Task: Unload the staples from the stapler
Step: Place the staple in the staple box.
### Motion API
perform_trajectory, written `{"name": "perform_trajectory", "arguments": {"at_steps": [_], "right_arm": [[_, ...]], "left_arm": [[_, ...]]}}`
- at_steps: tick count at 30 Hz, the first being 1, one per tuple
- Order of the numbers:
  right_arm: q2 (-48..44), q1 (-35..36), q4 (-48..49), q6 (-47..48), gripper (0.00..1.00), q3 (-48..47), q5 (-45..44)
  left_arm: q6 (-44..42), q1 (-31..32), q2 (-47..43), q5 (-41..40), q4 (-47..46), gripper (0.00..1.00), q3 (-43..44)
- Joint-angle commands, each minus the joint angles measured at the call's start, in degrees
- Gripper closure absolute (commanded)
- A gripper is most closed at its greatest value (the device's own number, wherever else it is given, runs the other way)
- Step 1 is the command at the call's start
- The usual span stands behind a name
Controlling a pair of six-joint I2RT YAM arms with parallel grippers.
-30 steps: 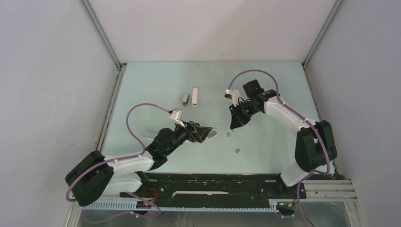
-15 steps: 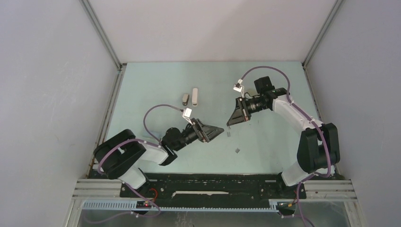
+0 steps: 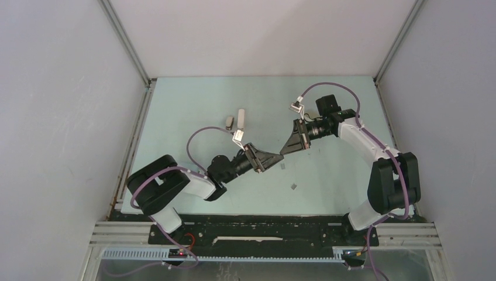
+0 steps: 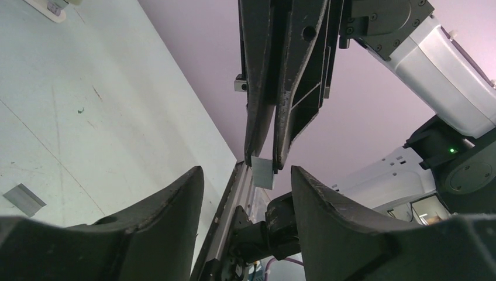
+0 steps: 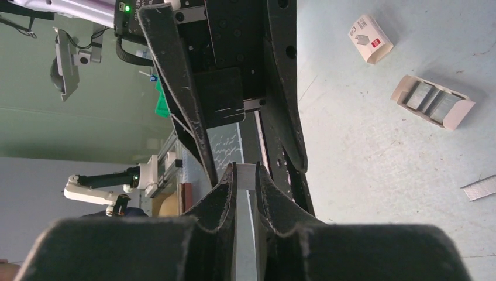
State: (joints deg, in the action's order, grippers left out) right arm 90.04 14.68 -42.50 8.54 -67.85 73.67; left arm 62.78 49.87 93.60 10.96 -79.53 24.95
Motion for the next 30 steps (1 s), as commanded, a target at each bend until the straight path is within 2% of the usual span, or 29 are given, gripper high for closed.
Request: {"name": "perform_trajectory", "arguments": {"at_steps": [1,10,24,30], "right_arm": [[-0.71,-0.39,1.02,-0.89,0.88,0.19,2.48],[-0.31,-0.53,1.13,-0.8,0.88,0.24,2.22],[0.39,-0.88,0.86,-0.81,0.88,0.18,2.46],[0.24,-0.87,0.75,-0.71,0.88,0.18,2.51]], "left_arm": [[1.66,0.5,0.78,0.65,-3.43,0.41,2.68],[3.31,0.94,2.0,1.11,-5.9,0.53,2.91],[3.97,1.39,3.3,1.86,-6.19,0.6,4.26],[4.12,1.64,3.87,2.0,-6.17,0.68,4.77]]}}
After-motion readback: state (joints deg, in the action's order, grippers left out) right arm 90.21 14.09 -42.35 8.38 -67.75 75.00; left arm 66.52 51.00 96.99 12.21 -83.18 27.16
